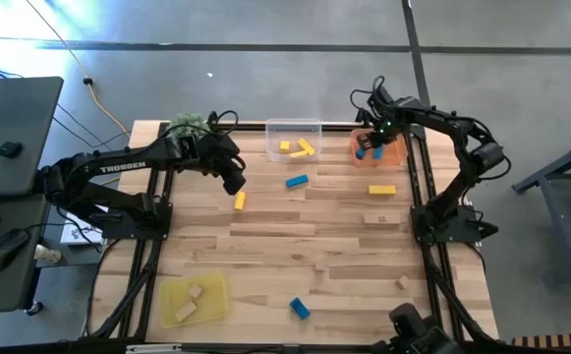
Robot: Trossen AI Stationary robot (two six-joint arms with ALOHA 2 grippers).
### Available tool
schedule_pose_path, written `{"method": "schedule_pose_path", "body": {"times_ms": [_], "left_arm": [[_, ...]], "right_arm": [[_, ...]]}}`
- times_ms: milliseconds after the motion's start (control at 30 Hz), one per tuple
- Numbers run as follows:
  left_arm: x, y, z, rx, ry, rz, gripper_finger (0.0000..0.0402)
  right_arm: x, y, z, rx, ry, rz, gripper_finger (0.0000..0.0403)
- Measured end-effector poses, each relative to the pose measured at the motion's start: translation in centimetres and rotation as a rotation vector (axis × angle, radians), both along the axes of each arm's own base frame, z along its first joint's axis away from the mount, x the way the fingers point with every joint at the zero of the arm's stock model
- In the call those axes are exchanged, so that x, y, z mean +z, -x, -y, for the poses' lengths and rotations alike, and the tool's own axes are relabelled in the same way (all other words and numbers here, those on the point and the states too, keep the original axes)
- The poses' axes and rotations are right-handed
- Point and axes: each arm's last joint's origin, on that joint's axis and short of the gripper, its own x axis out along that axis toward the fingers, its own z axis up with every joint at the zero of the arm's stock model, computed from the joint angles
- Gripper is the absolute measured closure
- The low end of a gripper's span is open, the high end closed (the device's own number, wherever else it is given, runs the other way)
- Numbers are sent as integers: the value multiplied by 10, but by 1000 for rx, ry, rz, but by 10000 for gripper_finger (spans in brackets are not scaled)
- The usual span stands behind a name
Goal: Sort & place blocks by color
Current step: Put the blue block into the orange bin, then put the brown block into the yellow bin
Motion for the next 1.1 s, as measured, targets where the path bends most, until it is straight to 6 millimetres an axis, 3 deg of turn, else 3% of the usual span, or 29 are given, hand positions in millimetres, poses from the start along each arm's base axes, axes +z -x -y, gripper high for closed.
{"method": "schedule_pose_path", "body": {"times_ms": [267, 467, 633, 767, 1100], "left_arm": [[0, 0, 0, 2, -4, 1, 273], [0, 0, 0, 5, -8, -1, 273], [0, 0, 0, 5, -7, -1, 272], [0, 0, 0, 5, -7, -1, 272], [0, 1, -2, 5, -11, -4, 272]], "right_arm": [[-10, 7, -3, -10, -37, 4, 298], [-10, 5, -2, -3, -13, 10, 222], [-7, 4, 0, -7, -6, 18, 208], [4, 3, 2, -9, 23, 40, 206], [58, 5, -7, -8, 190, 146, 204]]}}
